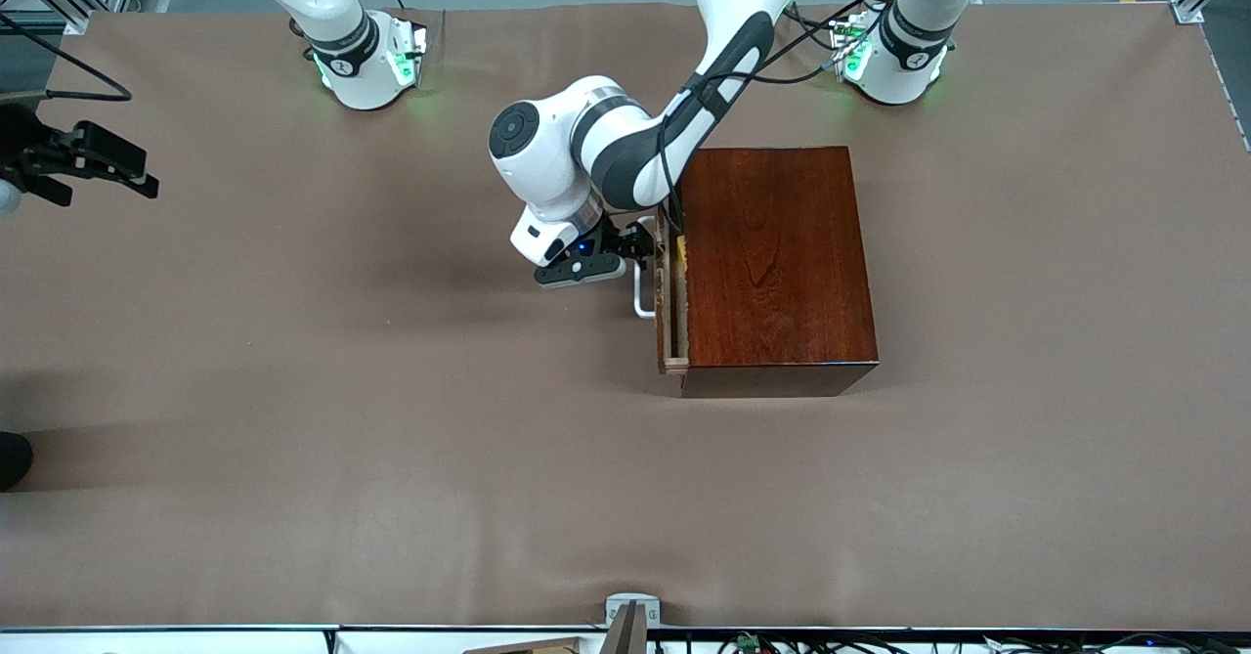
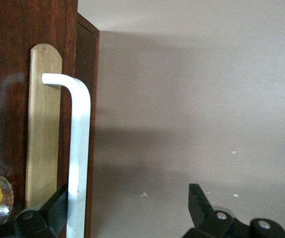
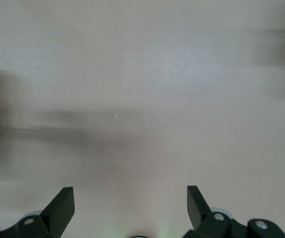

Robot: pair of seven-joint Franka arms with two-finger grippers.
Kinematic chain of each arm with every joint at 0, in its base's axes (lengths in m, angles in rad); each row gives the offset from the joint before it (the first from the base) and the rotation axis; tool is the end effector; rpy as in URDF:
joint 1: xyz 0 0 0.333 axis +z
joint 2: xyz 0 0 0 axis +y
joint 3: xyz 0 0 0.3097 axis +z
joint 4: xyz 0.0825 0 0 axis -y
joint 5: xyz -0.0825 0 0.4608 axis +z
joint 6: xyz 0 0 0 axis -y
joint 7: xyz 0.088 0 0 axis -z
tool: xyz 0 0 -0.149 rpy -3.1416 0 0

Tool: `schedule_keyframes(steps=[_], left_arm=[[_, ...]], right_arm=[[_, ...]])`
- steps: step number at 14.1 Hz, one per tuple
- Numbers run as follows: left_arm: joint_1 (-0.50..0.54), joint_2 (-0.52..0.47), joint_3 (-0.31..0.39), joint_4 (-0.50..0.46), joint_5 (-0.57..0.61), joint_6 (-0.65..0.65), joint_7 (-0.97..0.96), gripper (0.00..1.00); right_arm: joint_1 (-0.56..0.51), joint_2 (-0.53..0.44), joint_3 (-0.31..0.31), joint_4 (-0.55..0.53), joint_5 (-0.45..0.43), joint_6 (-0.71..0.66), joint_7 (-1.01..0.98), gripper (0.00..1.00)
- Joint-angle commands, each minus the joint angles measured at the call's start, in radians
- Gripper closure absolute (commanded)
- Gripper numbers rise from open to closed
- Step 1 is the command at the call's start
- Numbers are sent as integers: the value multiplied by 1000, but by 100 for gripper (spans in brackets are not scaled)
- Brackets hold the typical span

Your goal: Open drawer, take yellow block, close drawer

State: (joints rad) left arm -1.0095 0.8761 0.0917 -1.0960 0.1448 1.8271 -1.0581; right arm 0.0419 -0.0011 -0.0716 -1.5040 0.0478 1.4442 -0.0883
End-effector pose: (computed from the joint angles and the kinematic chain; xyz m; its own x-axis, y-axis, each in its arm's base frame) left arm 0.4942 -0.6467 0.2081 0.9931 0.0531 0.1041 0.0758 -0.9709 -0.2274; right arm 0.6153 -0.0107 0.6026 0.9964 0.0645 -0.0541 0.0617 -0.9967 -0.0527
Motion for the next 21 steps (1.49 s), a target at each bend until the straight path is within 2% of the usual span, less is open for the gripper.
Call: schedule_keyframes(steps=[1,7,12,21], left_arm=[[-4,37,-26,47,-53,101,-65,0],[-6,38,-49,48,-56,168,-140,0],[-7,38,-58,51,-102,222,-146,0],[-23,54,-69,56,-126,388,-186,0]], right_arm=[[-14,3,12,11,1,-7,2,0],[-16,3,12,11,1,-7,2,0],[-11,3,12,13,-3,-7,-1,0],[-25,13,12,11,-3,2,1,0]])
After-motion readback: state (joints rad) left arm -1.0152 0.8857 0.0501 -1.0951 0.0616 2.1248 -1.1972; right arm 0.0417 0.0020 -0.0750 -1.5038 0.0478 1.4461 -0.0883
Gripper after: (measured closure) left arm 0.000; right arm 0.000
